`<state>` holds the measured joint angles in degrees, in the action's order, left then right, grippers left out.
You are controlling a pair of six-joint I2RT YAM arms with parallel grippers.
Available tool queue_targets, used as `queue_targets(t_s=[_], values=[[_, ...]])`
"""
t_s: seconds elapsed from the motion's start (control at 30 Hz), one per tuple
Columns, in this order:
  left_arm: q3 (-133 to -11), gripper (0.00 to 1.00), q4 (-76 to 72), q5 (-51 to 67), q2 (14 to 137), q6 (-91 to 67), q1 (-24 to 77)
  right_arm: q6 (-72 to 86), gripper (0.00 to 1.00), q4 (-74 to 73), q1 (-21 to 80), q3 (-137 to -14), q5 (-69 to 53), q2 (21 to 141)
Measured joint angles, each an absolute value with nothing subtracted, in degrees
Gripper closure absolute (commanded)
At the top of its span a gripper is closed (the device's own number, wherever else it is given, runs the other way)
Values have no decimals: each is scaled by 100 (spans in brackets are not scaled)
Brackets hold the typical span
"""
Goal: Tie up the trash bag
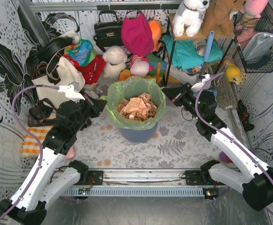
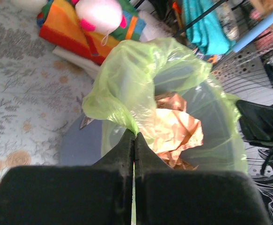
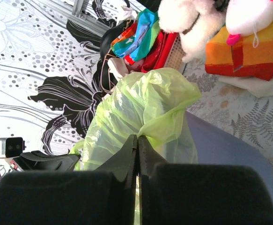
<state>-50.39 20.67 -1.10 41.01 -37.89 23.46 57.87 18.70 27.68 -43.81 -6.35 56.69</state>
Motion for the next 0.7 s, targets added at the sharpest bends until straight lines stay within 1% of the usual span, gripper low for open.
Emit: queue_targets(t_s=[0.17, 0.37, 0.57, 0.7], values=[[-5019, 100, 1350, 150, 4101, -3780, 2346, 5784, 100, 2379, 2864, -4388, -801, 5902], [-5004, 100, 735, 781, 3916, -3760, 2346, 5782, 100, 2836, 3122, -4530, -1203, 5940], [-4989, 100, 318, 1219, 3594, -3802, 2346, 5780, 100, 2832, 3295, -4626, -1420, 5765], [-5004, 100, 123, 1476, 3577, -3887, 2346, 5758, 100, 2543, 3306, -4650, -1393, 5489]])
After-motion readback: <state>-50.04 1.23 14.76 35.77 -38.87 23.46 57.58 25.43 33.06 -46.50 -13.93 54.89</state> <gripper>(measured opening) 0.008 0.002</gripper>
